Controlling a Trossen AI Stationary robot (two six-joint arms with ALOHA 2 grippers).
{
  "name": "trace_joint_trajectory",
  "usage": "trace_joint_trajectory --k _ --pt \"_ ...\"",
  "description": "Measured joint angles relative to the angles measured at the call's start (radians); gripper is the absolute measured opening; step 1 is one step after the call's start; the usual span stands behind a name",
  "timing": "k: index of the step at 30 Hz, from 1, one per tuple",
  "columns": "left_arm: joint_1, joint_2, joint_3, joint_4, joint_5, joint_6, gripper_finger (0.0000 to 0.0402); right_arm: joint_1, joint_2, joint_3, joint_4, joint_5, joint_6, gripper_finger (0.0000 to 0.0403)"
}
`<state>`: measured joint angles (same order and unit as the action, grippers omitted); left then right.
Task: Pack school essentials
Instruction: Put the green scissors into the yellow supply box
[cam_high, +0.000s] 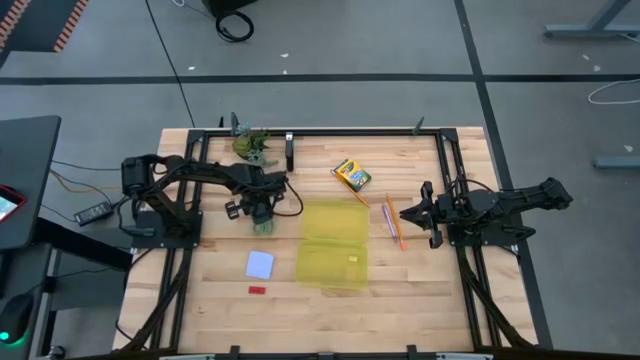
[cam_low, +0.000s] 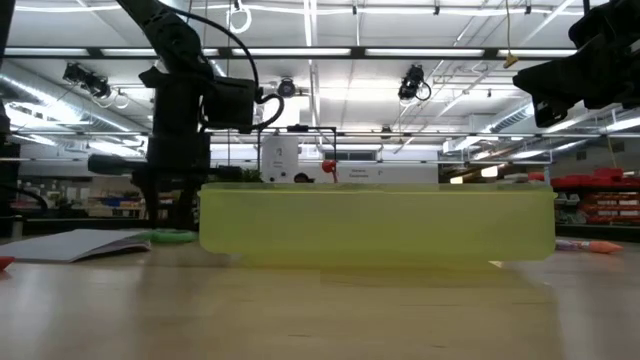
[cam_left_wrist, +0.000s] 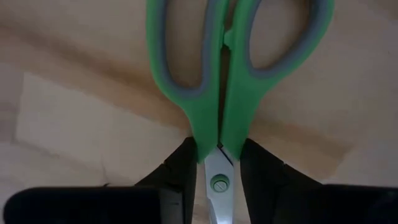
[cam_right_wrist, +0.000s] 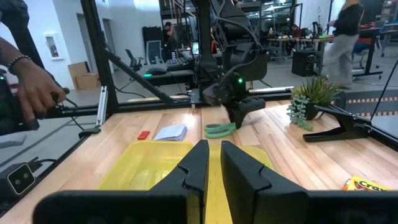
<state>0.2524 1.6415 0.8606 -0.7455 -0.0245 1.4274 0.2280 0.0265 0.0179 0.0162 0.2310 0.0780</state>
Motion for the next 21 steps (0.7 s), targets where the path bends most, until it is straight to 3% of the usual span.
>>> trace_joint_trajectory --k 13,21 --pt "-0.083 -0.005 0.126 -0.15 -0.02 -0.178 0.0096 0.0 0.0 0.0 0.0 0.0 0.0 0.0051" --pt "-0.146 -0.006 0.196 -0.188 -0.024 -0.21 0.0096 0.0 0.0 0.0 0.0 0.0 0.0 0.0051"
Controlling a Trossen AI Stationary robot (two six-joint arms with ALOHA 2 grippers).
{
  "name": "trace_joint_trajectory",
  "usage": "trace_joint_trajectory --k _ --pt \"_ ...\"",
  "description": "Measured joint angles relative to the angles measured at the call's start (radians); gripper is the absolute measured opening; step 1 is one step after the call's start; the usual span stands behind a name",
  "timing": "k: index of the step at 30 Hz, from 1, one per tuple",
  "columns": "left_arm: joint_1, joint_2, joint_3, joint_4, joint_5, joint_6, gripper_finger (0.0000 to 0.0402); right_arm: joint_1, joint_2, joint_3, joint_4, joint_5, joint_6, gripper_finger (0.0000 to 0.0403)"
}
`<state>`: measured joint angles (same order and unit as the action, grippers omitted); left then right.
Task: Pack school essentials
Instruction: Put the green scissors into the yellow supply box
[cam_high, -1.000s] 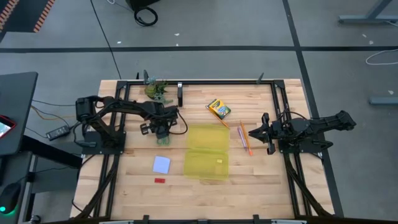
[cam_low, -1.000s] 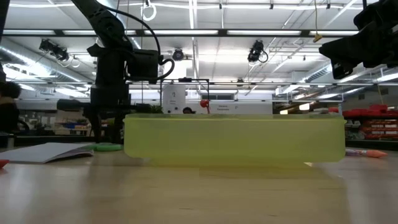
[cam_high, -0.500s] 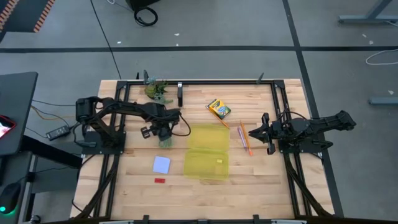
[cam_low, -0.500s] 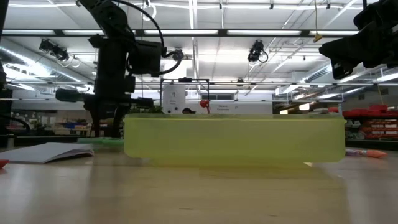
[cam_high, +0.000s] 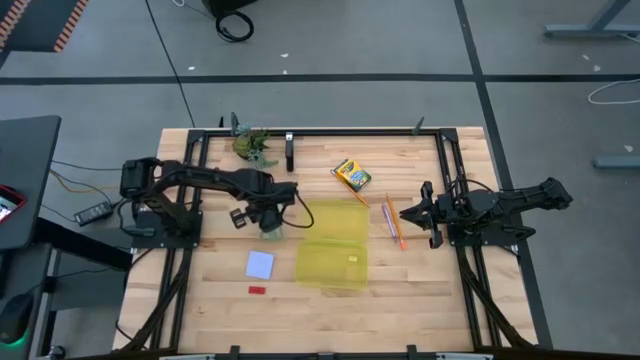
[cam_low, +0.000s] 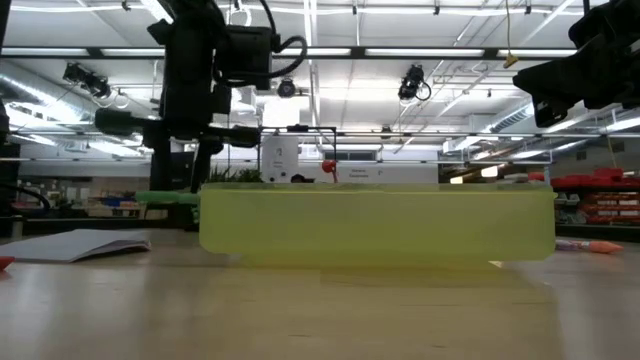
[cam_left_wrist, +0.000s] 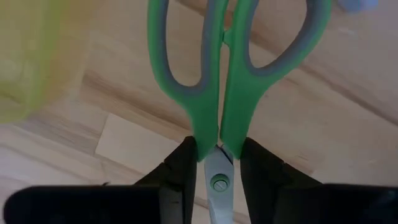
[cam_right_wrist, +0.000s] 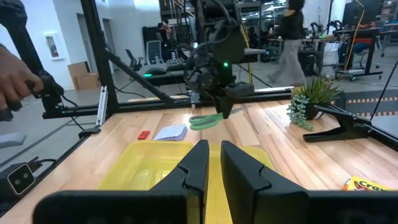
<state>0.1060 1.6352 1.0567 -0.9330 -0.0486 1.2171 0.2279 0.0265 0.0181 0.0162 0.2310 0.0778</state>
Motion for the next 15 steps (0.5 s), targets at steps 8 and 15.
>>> trace_joint_trajectory --k 8,15 --pt "-0.058 -0.001 0.058 -0.038 -0.029 -0.035 0.01 0.0 0.0 0.0 0.0 0.0 0.0 0.0051" --pt "-0.102 -0.001 0.112 -0.042 -0.037 -0.056 0.0103 0.0 0.0 0.0 0.0 0.0 0.0 0.0051"
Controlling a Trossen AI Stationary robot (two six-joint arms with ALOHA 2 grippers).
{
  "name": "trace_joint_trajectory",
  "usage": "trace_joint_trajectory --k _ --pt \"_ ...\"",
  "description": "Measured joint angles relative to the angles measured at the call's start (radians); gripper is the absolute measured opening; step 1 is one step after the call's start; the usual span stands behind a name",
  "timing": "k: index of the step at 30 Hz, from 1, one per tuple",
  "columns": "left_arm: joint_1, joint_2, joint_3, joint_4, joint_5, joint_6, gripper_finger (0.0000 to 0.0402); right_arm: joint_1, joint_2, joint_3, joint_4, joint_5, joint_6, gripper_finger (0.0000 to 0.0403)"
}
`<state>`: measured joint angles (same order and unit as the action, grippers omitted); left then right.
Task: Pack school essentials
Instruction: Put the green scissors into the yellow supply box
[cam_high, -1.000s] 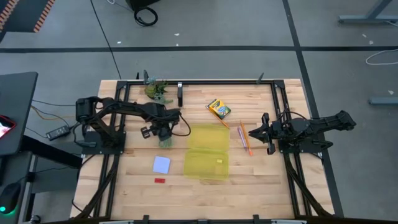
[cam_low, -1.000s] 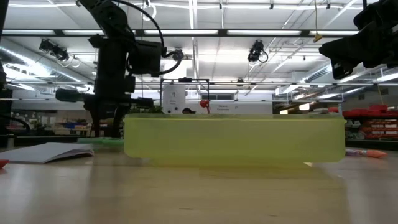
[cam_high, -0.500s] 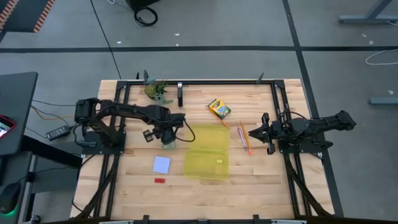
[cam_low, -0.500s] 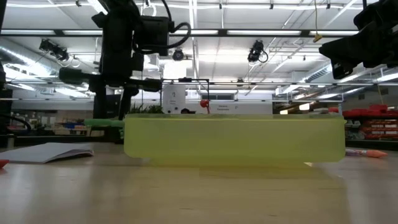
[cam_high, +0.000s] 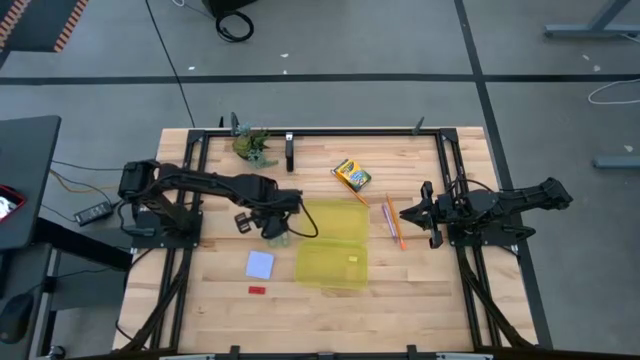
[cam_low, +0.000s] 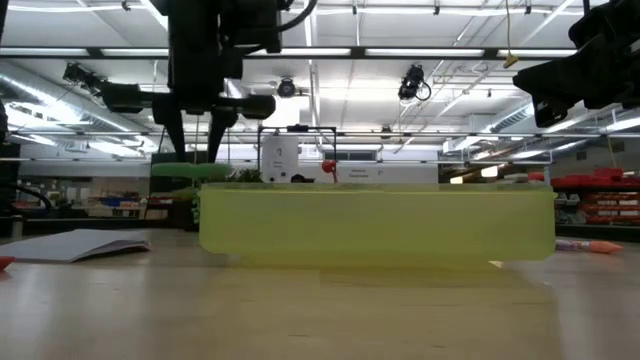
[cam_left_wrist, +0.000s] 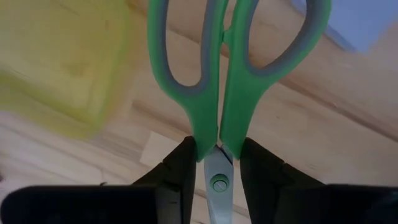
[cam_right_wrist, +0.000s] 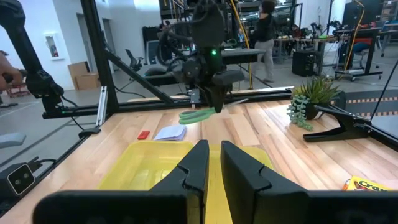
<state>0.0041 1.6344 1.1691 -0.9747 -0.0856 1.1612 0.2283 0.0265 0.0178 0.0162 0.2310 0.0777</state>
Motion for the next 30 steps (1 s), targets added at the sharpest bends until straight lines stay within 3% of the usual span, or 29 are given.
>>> trace_joint_trajectory --k 13,30 --pt "-0.047 0.031 0.122 0.028 0.0 -0.025 0.0101 0.0 0.0 0.0 0.0 0.0 0.0 0.0051" --pt "-0.098 0.321 0.52 -0.074 0.0 -0.022 0.0105 0.0 0.0 0.0 -0.001 0.0 0.0 0.0051"
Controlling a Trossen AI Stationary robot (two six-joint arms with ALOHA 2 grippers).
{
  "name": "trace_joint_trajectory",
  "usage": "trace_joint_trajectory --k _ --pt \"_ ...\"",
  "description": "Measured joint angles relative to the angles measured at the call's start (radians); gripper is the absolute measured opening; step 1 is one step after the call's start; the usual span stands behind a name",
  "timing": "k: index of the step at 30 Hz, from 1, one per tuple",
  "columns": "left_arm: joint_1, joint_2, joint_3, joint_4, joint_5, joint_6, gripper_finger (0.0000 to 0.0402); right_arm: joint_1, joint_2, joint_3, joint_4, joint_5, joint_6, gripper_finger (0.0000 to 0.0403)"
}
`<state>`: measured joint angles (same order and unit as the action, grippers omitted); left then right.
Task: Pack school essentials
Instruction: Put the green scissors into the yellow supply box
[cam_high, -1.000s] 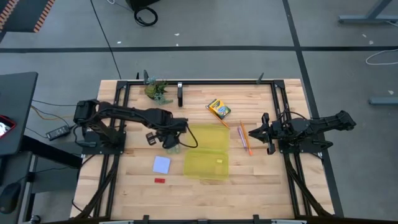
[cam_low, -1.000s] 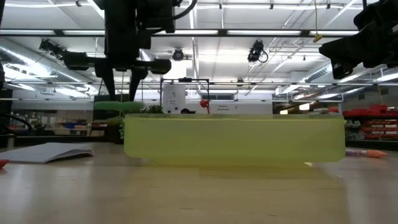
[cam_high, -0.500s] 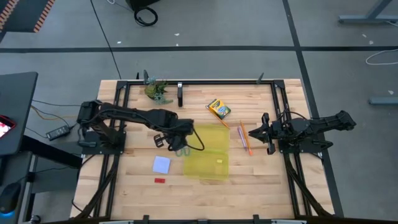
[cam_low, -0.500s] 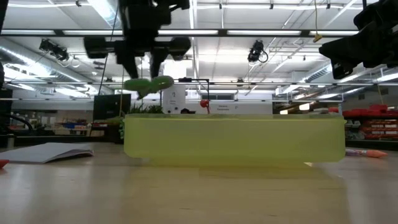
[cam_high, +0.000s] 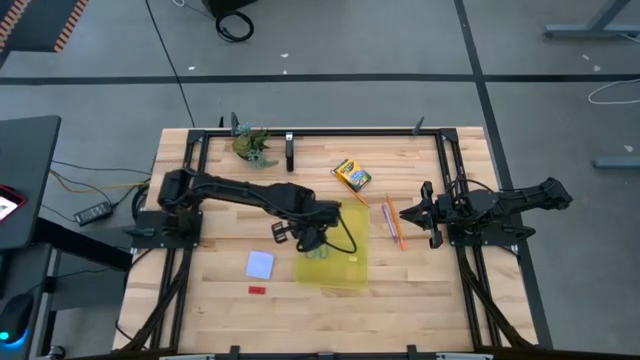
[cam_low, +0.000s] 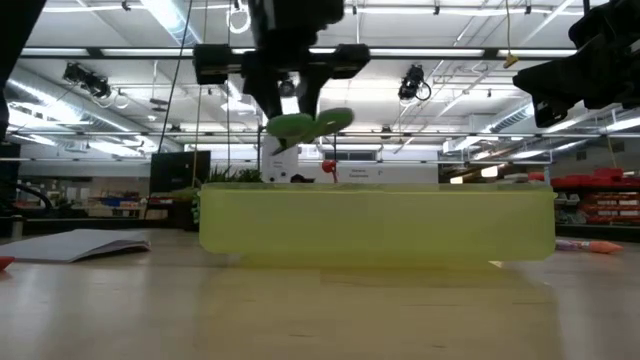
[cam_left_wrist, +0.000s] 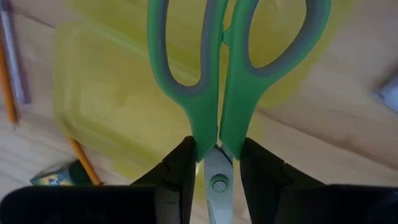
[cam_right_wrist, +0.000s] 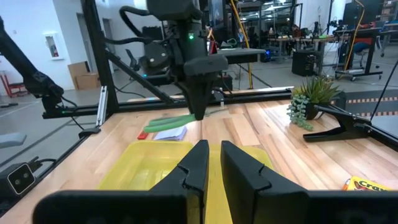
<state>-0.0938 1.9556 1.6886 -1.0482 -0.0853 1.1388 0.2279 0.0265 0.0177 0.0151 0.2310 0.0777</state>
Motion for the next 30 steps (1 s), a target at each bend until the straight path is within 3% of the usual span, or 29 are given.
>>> trace_joint_trajectory --k 19,22,30 --pt "-0.067 0.262 0.382 -0.052 0.001 -0.224 0.0106 0.0 0.0 0.0 0.0 0.0 0.0 0.0051" --pt "-0.076 0.291 0.435 -0.042 0.0 -0.32 0.0105 0.0 0.0 0.0 0.0 0.0 0.0 0.0051" --pt "-0.115 0.311 0.467 -0.018 0.0 -0.753 0.0108 0.0 0.0 0.0 0.001 0.0 0.0 0.0051"
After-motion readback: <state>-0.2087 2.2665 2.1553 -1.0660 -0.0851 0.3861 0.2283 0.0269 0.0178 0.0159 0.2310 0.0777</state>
